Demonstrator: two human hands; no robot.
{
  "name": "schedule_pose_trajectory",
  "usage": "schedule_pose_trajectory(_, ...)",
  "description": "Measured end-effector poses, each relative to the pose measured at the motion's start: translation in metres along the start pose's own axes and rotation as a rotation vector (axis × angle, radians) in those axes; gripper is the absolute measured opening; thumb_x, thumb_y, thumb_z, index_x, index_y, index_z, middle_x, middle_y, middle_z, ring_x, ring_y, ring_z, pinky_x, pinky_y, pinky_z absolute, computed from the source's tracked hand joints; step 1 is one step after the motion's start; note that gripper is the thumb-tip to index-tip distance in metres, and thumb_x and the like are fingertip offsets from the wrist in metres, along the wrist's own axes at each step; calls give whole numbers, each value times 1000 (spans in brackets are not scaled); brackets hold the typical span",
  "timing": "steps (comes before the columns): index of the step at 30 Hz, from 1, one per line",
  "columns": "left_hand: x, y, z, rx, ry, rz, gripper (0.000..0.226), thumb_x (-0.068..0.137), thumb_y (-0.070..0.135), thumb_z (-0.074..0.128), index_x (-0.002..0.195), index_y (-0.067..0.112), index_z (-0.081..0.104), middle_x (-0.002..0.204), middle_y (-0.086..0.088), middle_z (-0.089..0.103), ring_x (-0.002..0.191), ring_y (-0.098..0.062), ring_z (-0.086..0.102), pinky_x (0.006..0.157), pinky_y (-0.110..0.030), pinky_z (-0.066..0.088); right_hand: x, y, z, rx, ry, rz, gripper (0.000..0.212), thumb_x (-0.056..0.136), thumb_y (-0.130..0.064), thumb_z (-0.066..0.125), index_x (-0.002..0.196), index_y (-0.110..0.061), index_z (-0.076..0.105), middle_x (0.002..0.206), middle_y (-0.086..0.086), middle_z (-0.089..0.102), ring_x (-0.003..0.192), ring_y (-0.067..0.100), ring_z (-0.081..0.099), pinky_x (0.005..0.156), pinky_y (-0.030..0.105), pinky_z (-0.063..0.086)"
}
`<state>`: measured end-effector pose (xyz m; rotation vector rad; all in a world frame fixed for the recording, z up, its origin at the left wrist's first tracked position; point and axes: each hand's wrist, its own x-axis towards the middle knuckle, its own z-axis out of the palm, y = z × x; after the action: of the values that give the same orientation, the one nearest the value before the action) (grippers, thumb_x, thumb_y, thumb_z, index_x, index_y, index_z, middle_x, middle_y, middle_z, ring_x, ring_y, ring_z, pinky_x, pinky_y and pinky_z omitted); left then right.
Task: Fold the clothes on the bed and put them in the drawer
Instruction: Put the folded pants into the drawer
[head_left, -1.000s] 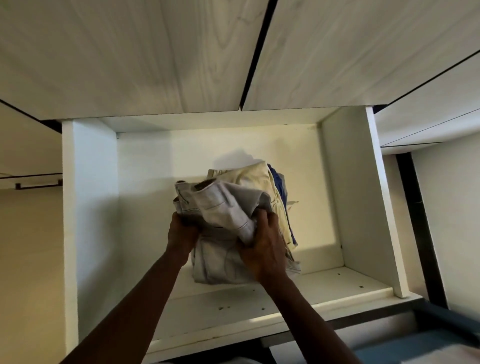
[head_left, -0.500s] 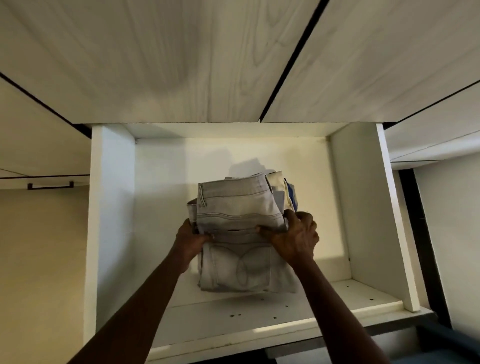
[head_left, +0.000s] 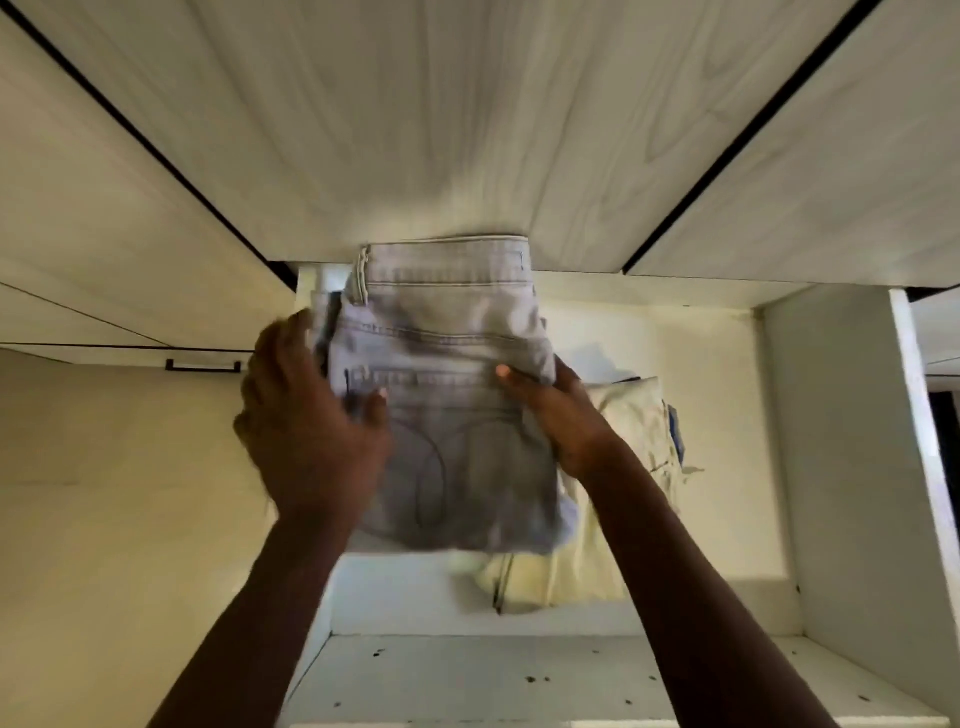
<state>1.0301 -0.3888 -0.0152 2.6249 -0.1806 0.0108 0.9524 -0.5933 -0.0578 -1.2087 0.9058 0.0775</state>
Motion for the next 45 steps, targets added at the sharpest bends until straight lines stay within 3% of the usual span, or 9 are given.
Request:
schedule_pose_trajectory(3,4,-7,55,126,-204,374,91,84,49,70,160,26,25,171,-6,13,156,-32,17,115,-59,33,79,37,29,-16,63,148,53,71,-37,89,116,-14,73,113,12,76,105,32,72,97,51,57)
schedule_pose_trajectory(10,20,-73,173,281,-685,179,124,65,90,49,161,39,-9,169,-14,-19,154,-46,-17,120,-71,7,120,69,50,-375,189,240,51,97,-37,62,137,-7,50,135,17,60,118,33,60,100,40,51)
schedule_pose_trajectory(15,35,-64,199,272,-622,151,128,53,103,34,158,46,-12,167,-20,-23,150,-56,-16,117,-74,2,46,48,25,-388,204,-251,30,92,-31,68,119,-18,69,113,1,74,105,17,70,93,37,56)
schedule_pose_trajectory(19,42,-58,194,202,-560,95,107,75,77,65,160,43,9,171,-13,-7,155,-46,-6,120,-70,8,-20,45,-49,-437,522,-470,19,94,-13,65,111,-17,72,106,-5,74,98,13,70,82,29,57)
schedule_pose_trajectory(23,-7,-22,169,102,-262,165,61,88,48,69,136,17,51,139,-21,52,129,-42,49,103,-54,42,-34,81,-136,-521,587,1,66,86,-29,80,144,-15,50,135,8,60,122,27,59,97,41,52)
schedule_pose_trajectory(26,-78,2,160,-216,-394,3,34,88,50,70,105,22,61,99,-3,65,89,-26,64,73,-35,49,-40,115,-163,-644,416,182,101,72,-44,89,152,-14,35,139,17,53,126,36,54,102,48,50)
schedule_pose_trajectory(33,-182,47,172,-419,-486,-656,103,71,45,90,151,19,32,144,-10,52,125,-32,57,96,-38,46,-30,137,-183,-630,330,155,109,62,-53,94,147,-18,36,140,8,59,126,33,58,100,45,51)
schedule_pose_trajectory(39,-200,84,168,35,-453,-447,95,70,63,80,147,30,36,129,-3,62,116,-31,62,95,-47,46,-22,139,-217,-632,192,99,81,76,-50,85,139,-17,47,129,8,63,119,31,61,92,38,51)
schedule_pose_trajectory(45,-236,125,173,50,-297,-69,69,73,29,85,134,25,54,147,-6,39,131,-30,44,97,-43,51,-6,144,-239,-618,21,115,82,86,-40,79,153,-18,37,141,8,57,127,30,56,101,36,49)
